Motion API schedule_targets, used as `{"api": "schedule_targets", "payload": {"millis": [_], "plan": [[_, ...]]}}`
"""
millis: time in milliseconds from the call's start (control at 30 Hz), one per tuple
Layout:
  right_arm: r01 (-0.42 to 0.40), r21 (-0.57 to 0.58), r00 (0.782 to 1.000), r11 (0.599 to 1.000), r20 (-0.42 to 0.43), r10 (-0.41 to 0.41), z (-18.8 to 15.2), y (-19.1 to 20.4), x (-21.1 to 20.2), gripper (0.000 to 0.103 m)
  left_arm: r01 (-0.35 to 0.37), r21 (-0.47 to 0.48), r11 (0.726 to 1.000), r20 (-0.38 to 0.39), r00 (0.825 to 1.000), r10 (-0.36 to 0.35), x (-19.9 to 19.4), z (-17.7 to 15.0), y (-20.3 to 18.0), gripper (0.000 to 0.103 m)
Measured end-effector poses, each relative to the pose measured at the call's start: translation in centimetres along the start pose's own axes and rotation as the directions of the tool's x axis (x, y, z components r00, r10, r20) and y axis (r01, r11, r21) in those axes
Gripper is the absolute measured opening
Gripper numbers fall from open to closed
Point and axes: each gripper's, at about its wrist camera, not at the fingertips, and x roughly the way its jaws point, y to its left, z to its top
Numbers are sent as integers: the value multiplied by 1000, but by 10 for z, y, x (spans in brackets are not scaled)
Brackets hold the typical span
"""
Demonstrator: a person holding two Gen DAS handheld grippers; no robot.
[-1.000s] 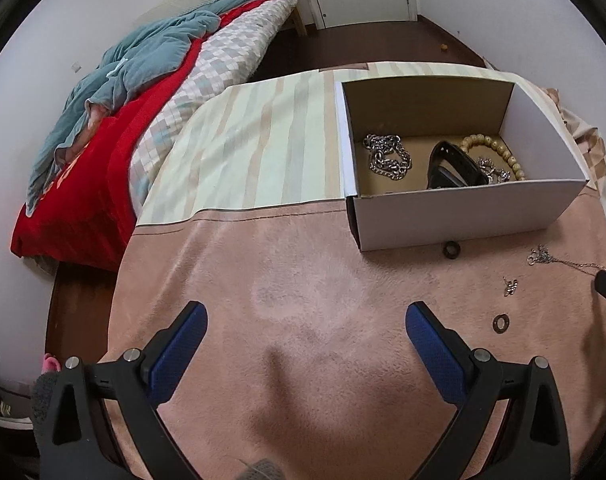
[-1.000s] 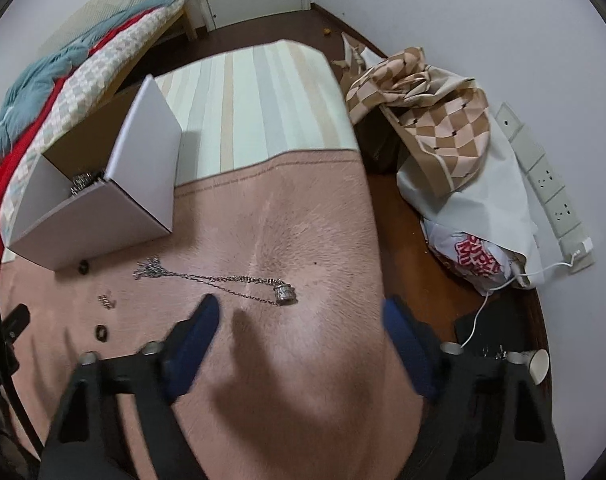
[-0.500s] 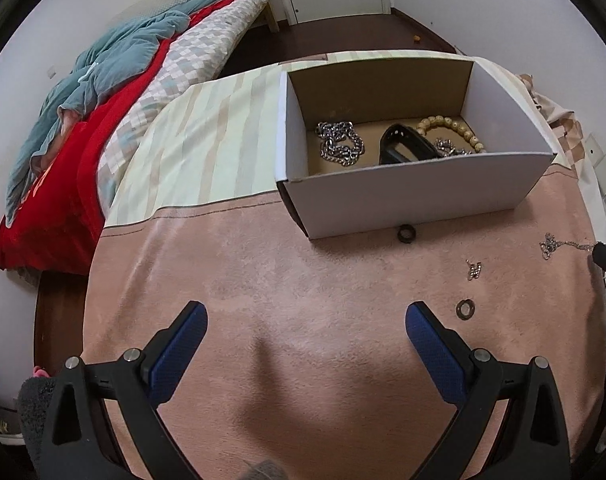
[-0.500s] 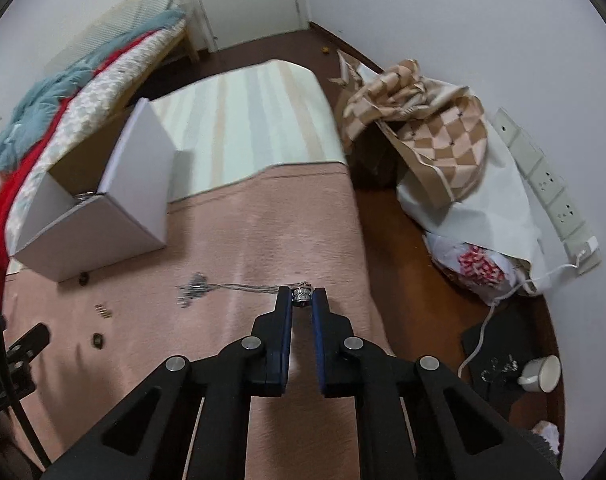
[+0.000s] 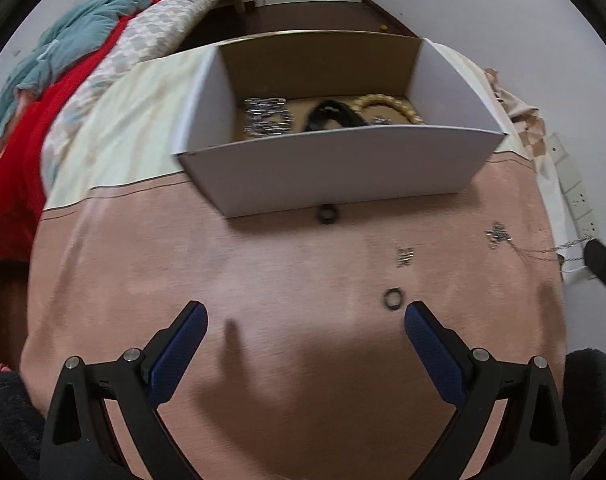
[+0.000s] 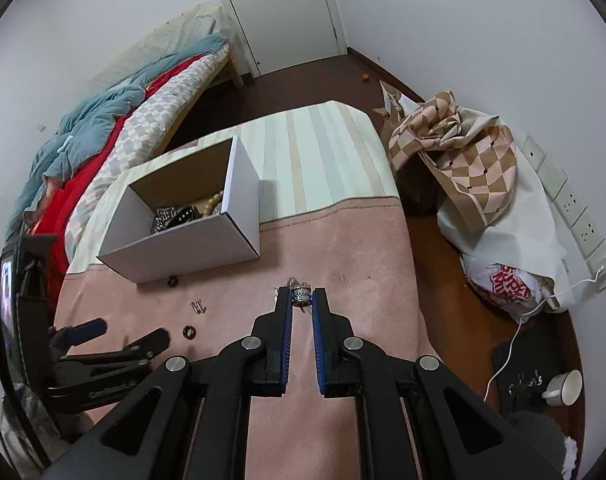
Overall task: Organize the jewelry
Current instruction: 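Grasp the small black ring with the left tool while the right tool holds the necklace, then carry the ring with the left tool while the right tool carries the necklace into the box, releasing both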
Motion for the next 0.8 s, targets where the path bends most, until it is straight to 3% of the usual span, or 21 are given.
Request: {"api": "schedule_targets", "payload": {"millis": [33,200,300,367,433,800], "plan": [[-1,3,1000,1000,-5,1,-1,-1,1,10,15,6,1000,-2,1000,-15,2,0,-4,100],[6,15,1000,1000,-17,-5,-5,-5,4,10,60,43,997,-26,998,-59,11,-1,-23,67],[7,19,1000,1000,-14,-7,-4,-7,4,10,56,79,995,-8,998,-55,10,0,-29,43],[7,21,1000,1000,-11,-7,-3,-8,4,10,56,89,994,-1,998,-56,8,1,-31,16],[10,24,1000,1000,-8,-10,-2,-9,3,10,64,91,994,-5,998,-64,9,3,-31,10],[-46,34,999,998,30,45,14,-2,-21,10,93,94,991,41,994,-97,-21,9,-18,10]]}}
